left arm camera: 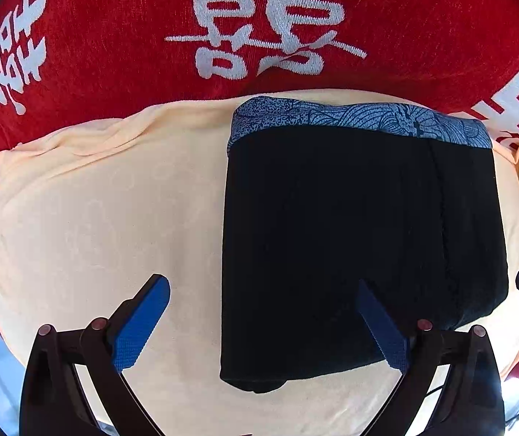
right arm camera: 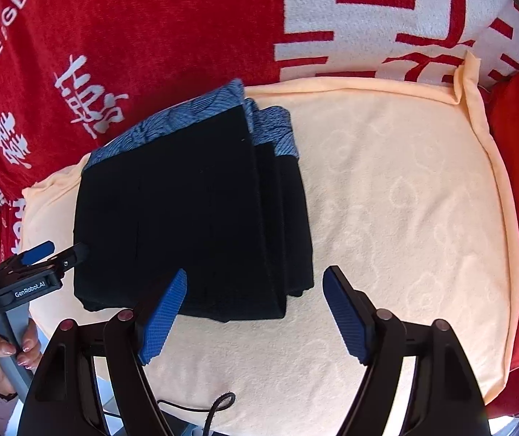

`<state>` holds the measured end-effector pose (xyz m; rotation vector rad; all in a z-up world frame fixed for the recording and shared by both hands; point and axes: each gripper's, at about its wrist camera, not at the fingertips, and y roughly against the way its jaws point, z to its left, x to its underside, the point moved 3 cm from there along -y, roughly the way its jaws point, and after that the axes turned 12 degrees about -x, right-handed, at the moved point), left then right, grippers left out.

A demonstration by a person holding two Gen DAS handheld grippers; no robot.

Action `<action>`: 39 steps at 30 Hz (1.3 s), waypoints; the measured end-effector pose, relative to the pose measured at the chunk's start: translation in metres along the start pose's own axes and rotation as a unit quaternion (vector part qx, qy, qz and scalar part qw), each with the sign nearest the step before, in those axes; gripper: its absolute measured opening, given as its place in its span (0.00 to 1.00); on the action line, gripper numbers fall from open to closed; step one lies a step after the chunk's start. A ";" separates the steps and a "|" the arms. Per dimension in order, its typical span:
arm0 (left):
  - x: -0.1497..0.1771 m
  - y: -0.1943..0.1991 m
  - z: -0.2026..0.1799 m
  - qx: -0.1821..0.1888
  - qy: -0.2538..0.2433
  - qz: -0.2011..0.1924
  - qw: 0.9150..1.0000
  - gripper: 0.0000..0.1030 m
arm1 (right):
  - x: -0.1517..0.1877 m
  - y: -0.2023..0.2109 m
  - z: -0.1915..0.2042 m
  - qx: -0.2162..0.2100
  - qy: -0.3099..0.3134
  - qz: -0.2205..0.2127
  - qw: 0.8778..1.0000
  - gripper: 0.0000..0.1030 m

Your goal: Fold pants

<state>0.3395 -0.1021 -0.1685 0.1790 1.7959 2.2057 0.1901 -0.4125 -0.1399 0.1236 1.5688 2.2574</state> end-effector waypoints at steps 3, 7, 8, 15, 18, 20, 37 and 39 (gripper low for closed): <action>-0.003 -0.002 -0.005 -0.004 0.001 0.003 1.000 0.99 | -0.005 -0.001 -0.005 -0.006 -0.001 0.002 1.000 0.78; -0.006 -0.003 -0.009 -0.006 0.000 0.003 1.000 0.99 | -0.010 -0.007 -0.013 -0.021 -0.005 0.008 1.000 0.78; -0.009 -0.004 -0.011 -0.002 0.000 0.005 1.000 0.99 | -0.010 -0.008 -0.014 -0.025 -0.006 0.009 1.000 0.78; -0.012 -0.014 -0.011 0.015 0.009 0.013 1.000 0.99 | -0.016 -0.015 -0.026 -0.092 -0.028 0.011 0.995 0.79; -0.014 -0.015 -0.013 0.017 0.008 0.011 1.000 0.99 | -0.018 -0.018 -0.031 -0.111 -0.036 0.014 0.993 0.79; -0.017 -0.016 -0.015 0.018 0.004 0.009 1.000 0.99 | -0.019 -0.022 -0.035 -0.116 -0.043 0.019 0.992 0.79; -0.040 -0.059 0.021 0.206 -0.009 0.028 0.978 0.99 | -0.033 -0.044 -0.066 -0.223 -0.042 0.047 0.973 0.79; -0.037 -0.063 0.021 0.229 -0.003 0.038 0.973 0.99 | -0.034 -0.052 -0.071 -0.233 -0.043 0.056 0.970 0.79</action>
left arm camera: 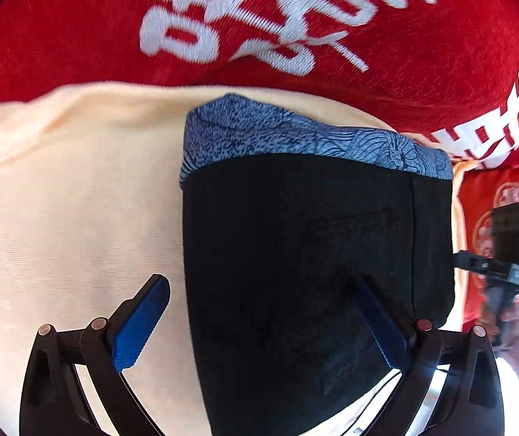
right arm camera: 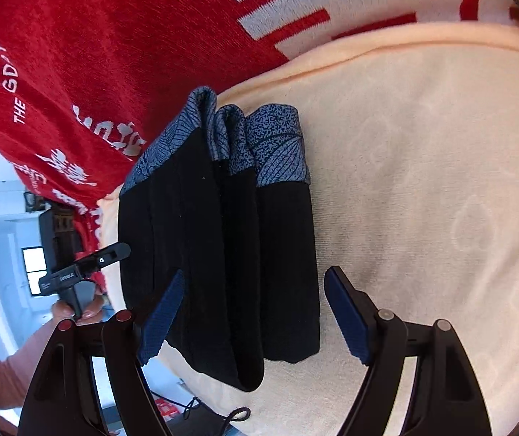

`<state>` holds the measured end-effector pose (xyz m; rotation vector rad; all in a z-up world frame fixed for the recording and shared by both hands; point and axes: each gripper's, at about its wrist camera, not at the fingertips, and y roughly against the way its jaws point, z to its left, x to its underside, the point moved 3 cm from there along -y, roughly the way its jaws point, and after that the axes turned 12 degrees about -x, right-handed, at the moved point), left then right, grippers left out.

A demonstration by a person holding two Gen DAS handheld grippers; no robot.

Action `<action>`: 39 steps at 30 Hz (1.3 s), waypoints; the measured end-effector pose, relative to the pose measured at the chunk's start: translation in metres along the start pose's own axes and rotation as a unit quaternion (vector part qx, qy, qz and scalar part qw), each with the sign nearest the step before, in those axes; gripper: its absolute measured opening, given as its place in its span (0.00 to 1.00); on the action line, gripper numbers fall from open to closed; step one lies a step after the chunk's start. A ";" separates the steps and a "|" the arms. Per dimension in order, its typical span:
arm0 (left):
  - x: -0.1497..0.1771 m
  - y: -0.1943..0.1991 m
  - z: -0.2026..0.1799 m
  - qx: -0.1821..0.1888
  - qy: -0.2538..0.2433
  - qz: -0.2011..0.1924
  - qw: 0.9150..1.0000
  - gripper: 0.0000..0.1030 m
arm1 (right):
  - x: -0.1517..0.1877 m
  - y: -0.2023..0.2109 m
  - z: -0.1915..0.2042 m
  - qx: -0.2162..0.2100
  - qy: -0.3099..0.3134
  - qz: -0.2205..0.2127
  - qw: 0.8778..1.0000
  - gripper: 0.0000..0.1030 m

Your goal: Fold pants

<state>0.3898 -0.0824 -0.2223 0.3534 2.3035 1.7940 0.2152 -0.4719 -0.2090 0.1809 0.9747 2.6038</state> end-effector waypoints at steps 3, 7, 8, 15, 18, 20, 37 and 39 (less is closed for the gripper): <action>-0.002 -0.010 0.002 0.017 0.002 0.000 1.000 0.99 | -0.004 -0.009 -0.008 -0.009 -0.001 0.018 1.000 0.79; -0.004 -0.021 -0.001 0.037 0.006 0.005 0.999 0.99 | -0.009 -0.020 -0.008 -0.049 0.001 0.028 0.998 0.79; -0.002 -0.021 -0.002 0.039 0.007 0.006 0.999 0.99 | -0.010 -0.024 -0.007 -0.052 0.003 0.032 0.998 0.80; 0.002 -0.018 0.004 0.045 0.030 0.005 0.999 0.95 | -0.014 -0.024 -0.010 -0.054 -0.045 0.016 0.997 0.78; 0.007 -0.005 0.000 0.042 0.028 -0.015 0.999 0.81 | -0.012 -0.023 -0.004 -0.035 -0.037 0.016 0.999 0.64; 0.010 0.004 -0.003 0.037 0.027 -0.027 0.999 0.72 | -0.010 -0.020 0.000 -0.041 -0.037 0.010 0.998 0.55; 0.099 0.095 0.001 0.042 -0.032 -0.040 0.998 0.63 | 0.099 0.008 0.067 -0.091 -0.056 -0.030 0.994 0.42; 0.118 0.098 0.014 0.035 -0.029 -0.039 0.998 0.63 | 0.119 0.001 0.071 -0.089 -0.058 -0.032 0.994 0.42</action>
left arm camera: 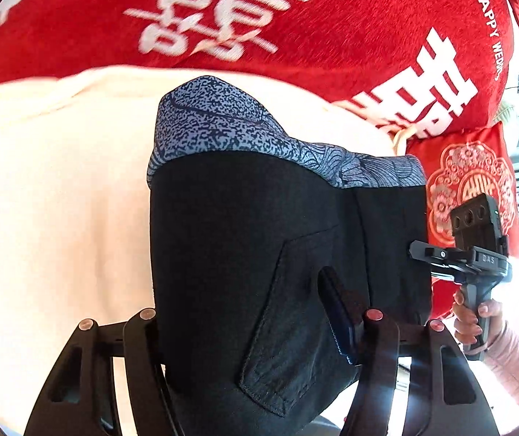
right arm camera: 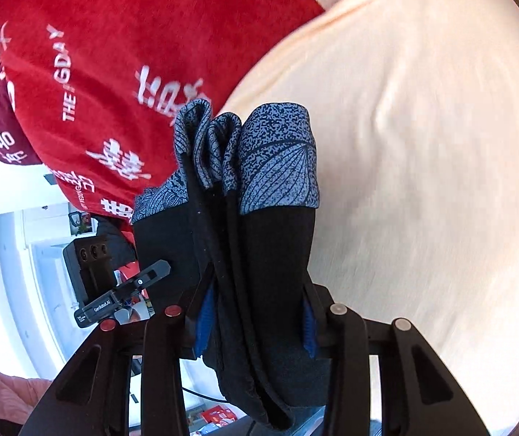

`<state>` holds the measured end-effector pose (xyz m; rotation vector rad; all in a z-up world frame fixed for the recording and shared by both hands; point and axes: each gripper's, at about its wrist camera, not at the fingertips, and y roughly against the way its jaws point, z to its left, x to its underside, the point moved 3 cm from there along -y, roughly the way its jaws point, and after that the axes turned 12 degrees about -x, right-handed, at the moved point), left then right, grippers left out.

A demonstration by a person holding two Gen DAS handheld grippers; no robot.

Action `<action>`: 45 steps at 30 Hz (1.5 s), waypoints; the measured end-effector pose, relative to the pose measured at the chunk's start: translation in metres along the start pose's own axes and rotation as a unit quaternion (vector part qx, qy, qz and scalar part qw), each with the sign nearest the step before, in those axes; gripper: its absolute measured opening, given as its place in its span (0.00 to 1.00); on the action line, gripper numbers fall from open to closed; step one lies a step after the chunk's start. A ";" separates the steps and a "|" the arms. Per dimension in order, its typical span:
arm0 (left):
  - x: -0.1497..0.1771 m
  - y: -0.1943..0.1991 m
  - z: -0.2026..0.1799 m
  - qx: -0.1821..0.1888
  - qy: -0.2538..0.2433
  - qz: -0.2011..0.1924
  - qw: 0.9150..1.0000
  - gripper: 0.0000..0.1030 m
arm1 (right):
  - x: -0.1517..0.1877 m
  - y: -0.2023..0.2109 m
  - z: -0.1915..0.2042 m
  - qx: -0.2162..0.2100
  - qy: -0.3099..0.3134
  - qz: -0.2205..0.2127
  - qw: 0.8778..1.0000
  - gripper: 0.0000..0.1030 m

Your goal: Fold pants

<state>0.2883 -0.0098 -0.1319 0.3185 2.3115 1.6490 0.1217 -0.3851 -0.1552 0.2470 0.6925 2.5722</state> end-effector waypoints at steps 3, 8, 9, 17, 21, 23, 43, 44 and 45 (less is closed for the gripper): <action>0.018 -0.011 0.009 -0.017 0.008 0.001 1.000 0.63 | 0.017 -0.017 -0.008 0.005 -0.007 0.000 1.000 0.42; 0.043 -0.052 0.040 -0.065 0.037 0.017 0.997 0.83 | 0.028 -0.049 -0.040 0.069 0.004 0.018 0.997 0.51; 0.045 -0.054 0.045 -0.073 0.042 0.014 0.996 0.92 | 0.028 -0.051 -0.044 0.070 0.009 0.015 0.997 0.57; 0.049 -0.044 0.035 -0.139 0.005 0.001 0.990 0.99 | 0.033 -0.049 -0.033 0.114 -0.002 -0.008 0.994 0.66; 0.058 -0.032 0.017 -0.169 -0.043 -0.003 0.985 0.99 | 0.041 -0.042 -0.022 0.168 0.002 -0.015 0.986 0.77; 0.067 -0.024 0.009 -0.182 -0.062 -0.003 0.981 0.99 | 0.049 -0.040 -0.015 0.195 0.006 -0.018 0.981 0.78; 0.145 0.081 -0.054 -0.272 -0.133 -0.016 0.953 0.99 | 0.161 -0.032 0.100 0.350 0.078 -0.049 0.932 0.90; 0.147 0.085 -0.056 -0.275 -0.136 -0.016 0.952 0.99 | 0.162 -0.032 0.104 0.353 0.076 -0.053 0.931 0.90; 0.148 0.088 -0.056 -0.276 -0.137 -0.016 0.951 0.99 | 0.164 -0.030 0.109 0.355 0.075 -0.057 0.930 0.90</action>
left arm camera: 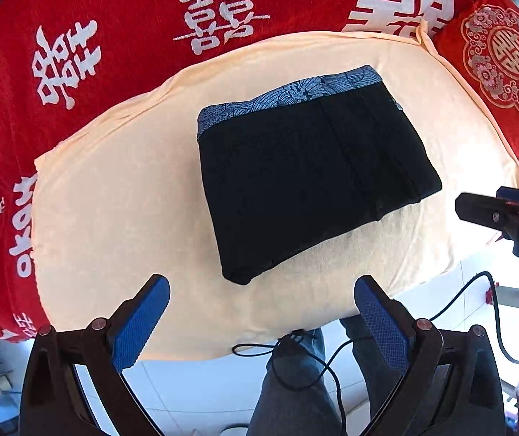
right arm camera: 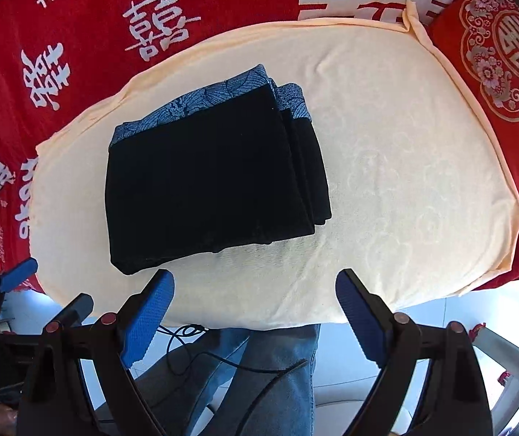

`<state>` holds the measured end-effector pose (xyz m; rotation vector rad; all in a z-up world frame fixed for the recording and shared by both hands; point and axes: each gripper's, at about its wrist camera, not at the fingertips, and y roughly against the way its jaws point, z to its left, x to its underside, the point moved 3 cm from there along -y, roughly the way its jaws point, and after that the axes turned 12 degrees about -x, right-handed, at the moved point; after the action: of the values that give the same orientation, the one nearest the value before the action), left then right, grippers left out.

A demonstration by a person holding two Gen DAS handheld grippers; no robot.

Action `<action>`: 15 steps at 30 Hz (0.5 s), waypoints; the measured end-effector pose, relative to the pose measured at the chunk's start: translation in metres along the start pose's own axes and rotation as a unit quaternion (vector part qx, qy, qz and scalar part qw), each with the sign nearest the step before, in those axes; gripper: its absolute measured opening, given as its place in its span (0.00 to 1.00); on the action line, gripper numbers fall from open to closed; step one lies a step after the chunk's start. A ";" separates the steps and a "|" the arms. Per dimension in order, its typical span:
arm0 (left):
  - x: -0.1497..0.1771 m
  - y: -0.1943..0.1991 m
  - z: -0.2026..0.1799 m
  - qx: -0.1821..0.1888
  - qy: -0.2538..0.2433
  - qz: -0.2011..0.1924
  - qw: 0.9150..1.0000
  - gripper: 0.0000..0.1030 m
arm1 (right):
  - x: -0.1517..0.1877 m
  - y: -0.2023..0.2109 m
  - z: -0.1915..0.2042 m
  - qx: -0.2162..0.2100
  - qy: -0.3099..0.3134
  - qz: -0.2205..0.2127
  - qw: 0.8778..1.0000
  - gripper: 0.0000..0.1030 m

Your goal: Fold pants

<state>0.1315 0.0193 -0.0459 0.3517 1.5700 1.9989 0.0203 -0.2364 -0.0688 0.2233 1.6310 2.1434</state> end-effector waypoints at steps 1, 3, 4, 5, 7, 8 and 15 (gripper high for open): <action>0.002 0.004 0.002 0.000 0.000 0.000 1.000 0.99 | 0.002 0.004 0.002 0.000 -0.001 -0.003 1.000 0.90; 0.004 0.011 0.004 -0.002 0.000 -0.001 1.000 0.99 | 0.004 0.012 0.010 0.001 0.002 -0.009 1.000 0.90; 0.004 0.015 0.006 -0.006 0.000 -0.004 1.000 0.99 | 0.005 0.015 0.014 0.002 0.005 -0.010 1.000 0.90; 0.004 0.019 0.007 -0.010 0.000 -0.008 1.000 0.99 | 0.006 0.017 0.017 0.005 0.008 -0.011 1.000 0.90; 0.004 0.026 0.011 -0.014 0.001 -0.015 1.000 0.99 | 0.010 0.021 0.023 0.012 0.014 -0.009 1.000 0.90; 0.004 0.030 0.013 -0.013 0.004 -0.017 1.000 0.99 | 0.012 0.021 0.025 0.015 0.016 -0.007 1.000 0.90; 0.004 0.043 0.020 -0.019 0.014 -0.025 0.999 0.99 | 0.021 0.027 0.041 0.021 0.029 -0.001 0.999 0.90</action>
<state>0.1274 0.0306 -0.0003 0.2671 1.5402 2.0016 0.0103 -0.1973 -0.0340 0.1745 1.7084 2.1347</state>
